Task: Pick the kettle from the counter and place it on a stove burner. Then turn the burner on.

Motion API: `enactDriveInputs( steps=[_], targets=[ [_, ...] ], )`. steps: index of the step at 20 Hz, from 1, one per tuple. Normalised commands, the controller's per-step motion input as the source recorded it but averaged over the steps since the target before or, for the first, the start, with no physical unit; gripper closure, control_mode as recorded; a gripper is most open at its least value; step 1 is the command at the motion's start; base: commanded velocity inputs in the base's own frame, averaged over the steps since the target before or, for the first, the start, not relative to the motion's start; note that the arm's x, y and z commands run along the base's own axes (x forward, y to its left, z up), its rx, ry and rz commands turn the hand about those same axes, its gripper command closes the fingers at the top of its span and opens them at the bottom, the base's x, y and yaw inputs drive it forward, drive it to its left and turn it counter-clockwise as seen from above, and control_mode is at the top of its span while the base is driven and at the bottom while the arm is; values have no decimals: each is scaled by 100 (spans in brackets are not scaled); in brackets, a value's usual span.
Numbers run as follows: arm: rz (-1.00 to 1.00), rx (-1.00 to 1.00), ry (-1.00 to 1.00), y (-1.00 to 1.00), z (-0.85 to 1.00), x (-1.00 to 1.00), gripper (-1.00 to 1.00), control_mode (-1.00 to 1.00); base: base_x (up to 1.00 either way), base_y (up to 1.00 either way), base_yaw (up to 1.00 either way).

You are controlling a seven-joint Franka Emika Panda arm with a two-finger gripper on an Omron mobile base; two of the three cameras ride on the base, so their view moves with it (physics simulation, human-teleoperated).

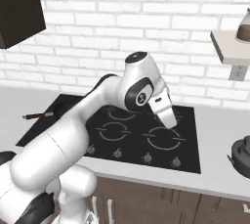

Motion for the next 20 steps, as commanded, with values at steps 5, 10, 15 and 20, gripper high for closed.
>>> enactDriveInputs(
  steps=[5,10,15,20],
  targets=[
    [-29,4,1,-100,-11,2,-100,-100,0,0,0],
    [-20,9,7,-100,-24,9,-100,-100,0,0,0],
    [-5,18,9,-100,-22,17,-100,-100,0,0,0],
    [10,23,0,-100,-3,3,-100,-100,0,0,0]
  ],
)
